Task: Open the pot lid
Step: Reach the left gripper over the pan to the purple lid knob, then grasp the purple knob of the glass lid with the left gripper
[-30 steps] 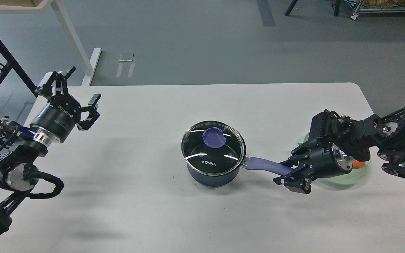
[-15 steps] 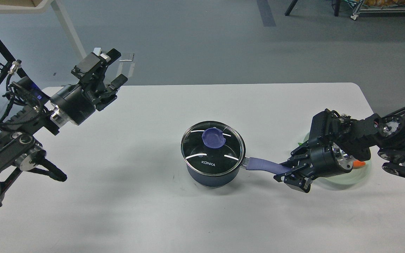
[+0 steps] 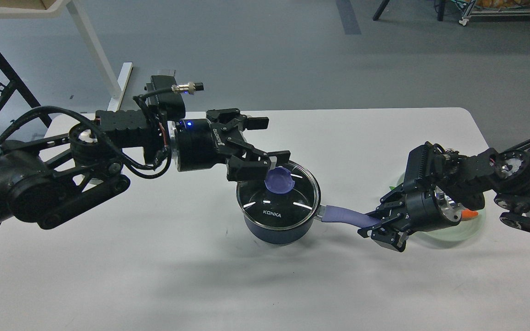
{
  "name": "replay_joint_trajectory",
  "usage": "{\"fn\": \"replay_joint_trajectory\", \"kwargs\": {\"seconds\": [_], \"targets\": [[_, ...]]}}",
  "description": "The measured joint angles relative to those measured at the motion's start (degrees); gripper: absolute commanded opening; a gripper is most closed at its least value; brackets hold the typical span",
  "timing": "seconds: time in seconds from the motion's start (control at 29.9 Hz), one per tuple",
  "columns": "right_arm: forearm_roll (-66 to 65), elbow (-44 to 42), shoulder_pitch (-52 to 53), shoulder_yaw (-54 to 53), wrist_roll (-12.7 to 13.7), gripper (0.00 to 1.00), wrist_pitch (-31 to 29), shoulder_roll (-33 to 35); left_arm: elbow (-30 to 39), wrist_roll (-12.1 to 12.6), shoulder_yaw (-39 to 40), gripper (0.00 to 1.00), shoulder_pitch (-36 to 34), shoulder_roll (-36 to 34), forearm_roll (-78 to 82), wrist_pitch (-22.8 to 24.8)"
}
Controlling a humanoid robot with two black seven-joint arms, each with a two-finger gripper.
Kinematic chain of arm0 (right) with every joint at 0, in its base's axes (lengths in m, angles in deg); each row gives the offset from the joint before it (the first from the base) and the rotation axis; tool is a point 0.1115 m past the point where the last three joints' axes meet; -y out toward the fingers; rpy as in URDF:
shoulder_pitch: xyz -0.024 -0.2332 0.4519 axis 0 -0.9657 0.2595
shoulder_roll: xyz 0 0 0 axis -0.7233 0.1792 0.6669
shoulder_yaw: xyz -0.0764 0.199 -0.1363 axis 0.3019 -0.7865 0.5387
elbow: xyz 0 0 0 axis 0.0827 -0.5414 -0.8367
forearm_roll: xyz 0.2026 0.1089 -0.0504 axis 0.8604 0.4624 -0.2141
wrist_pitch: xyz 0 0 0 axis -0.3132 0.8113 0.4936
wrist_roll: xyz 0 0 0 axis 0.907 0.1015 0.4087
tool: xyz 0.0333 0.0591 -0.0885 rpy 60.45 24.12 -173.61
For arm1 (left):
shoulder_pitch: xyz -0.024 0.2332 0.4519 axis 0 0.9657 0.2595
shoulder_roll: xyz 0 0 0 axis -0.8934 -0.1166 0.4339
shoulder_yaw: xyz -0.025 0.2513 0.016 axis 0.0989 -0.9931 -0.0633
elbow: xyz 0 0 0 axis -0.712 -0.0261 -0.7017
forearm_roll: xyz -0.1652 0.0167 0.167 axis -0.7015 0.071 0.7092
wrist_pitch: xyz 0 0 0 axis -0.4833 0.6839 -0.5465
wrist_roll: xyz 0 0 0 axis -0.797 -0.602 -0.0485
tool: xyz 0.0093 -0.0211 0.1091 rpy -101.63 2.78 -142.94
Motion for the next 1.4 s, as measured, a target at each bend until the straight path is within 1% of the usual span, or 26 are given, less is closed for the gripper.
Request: {"fn": "replay_joint_trajectory", "kwargs": {"seconds": [0.07, 0.13, 0.33, 0.57, 1.17, 1.34, 1.37, 1.4], "targets": [[0.00, 0.01, 0.00, 0.00, 0.01, 0.28, 0.00, 0.00, -2.09, 0.00, -4.10, 0.99, -2.38, 1.80, 1.86, -1.61], [0.00, 0.01, 0.00, 0.00, 0.01, 0.28, 0.00, 0.00, -3.87, 0.00, -6.20, 0.99, -3.53, 3.65, 3.50, -2.16], [0.00, 0.00, 0.00, 0.00, 0.01, 0.28, 0.00, 0.00, -10.15, 0.03, -7.79, 0.99, -3.82, 9.05, 8.33, -2.73], [0.06, 0.01, -0.02, 0.05, 0.01, 0.28, 0.00, 0.08, -15.32, 0.03, -9.90, 0.99, -3.35, 11.65, 9.33, -5.32], [0.09, 0.04, -0.03, 0.08, 0.01, 0.29, 0.00, 0.09, -16.97, 0.03, -10.33, 0.99, 0.80, 11.06, 9.25, -5.95], [0.12, 0.05, -0.03, 0.08, 0.01, 0.29, 0.00, 0.09, -17.40, 0.03, -10.32, 0.95, 1.79, 10.94, 9.10, -6.03], [0.12, 0.03, -0.04, 0.08, 0.01, 0.29, 0.00, 0.09, -17.41, 0.04, -10.32, 0.90, 1.82, 10.93, 9.07, -6.04], [0.12, 0.02, -0.06, 0.08, 0.01, 0.29, 0.00, 0.09, -17.41, 0.03, -10.30, 0.84, 1.84, 10.91, 9.02, -6.06]]}}
